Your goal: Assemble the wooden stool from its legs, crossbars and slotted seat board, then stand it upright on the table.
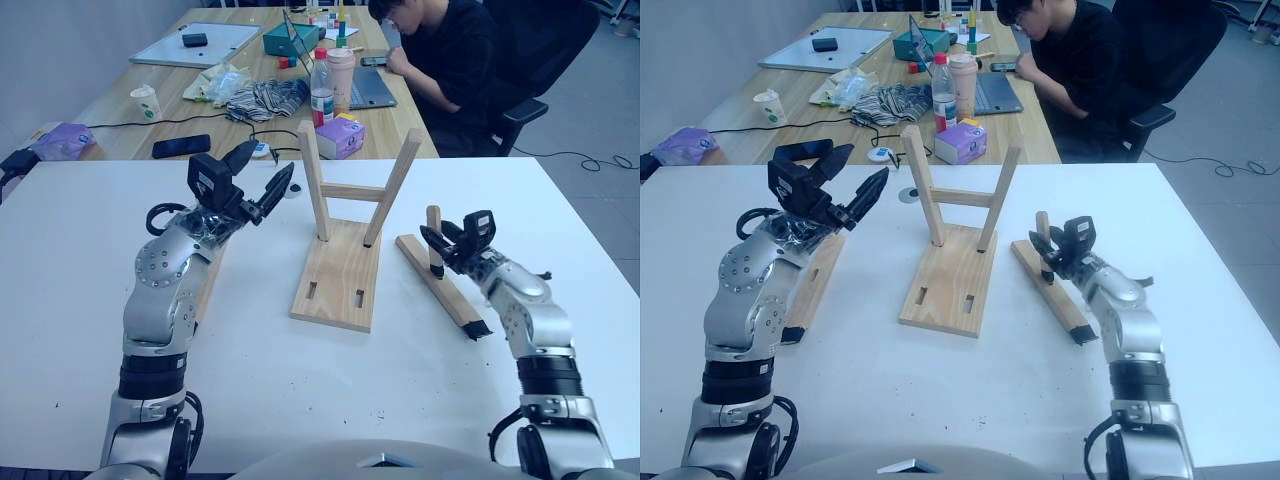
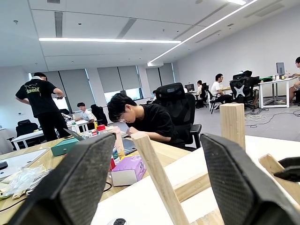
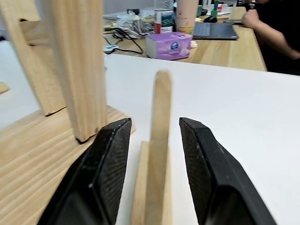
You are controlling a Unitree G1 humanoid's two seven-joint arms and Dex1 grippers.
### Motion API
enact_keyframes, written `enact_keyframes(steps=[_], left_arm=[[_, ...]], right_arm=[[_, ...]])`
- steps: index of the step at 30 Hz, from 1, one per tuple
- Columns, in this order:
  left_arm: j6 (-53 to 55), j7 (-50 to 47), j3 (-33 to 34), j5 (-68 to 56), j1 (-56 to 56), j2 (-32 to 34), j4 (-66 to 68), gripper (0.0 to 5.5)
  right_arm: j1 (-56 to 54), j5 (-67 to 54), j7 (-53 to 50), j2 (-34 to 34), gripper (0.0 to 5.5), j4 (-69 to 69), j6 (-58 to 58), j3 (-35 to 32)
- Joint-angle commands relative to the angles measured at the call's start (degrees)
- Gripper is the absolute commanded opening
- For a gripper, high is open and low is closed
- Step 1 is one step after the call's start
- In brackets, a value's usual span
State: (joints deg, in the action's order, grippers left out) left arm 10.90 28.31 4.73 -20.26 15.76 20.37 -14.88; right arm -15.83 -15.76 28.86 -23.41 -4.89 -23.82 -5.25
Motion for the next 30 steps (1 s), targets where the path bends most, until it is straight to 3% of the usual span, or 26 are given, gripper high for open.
enact_keyframes(steps=[1,8,21,30], left_arm=[[0.36,-1.12,0.36,0.69,-1.17,0.17,-1.53,3.29],[0.13,-2.88,0.28,1.04,-2.57,-0.56,-2.92,3.29],[0.02,-3.84,0.41,1.0,-3.44,-0.61,-3.5,3.29],[-0.04,-3.62,0.27,0.98,-3.14,-0.58,-3.09,3.29]], right_arm=[[-5.6,1.28,0.15,-4.3,1.88,4.03,-10.9,2.39],[-11.09,0.69,2.0,-6.81,1.88,7.39,-23.98,5.74],[-12.66,2.28,0.62,-6.15,1.88,4.37,-25.66,7.83],[-12.91,3.24,0.43,-6.24,0.44,3.88,-25.77,7.98]])
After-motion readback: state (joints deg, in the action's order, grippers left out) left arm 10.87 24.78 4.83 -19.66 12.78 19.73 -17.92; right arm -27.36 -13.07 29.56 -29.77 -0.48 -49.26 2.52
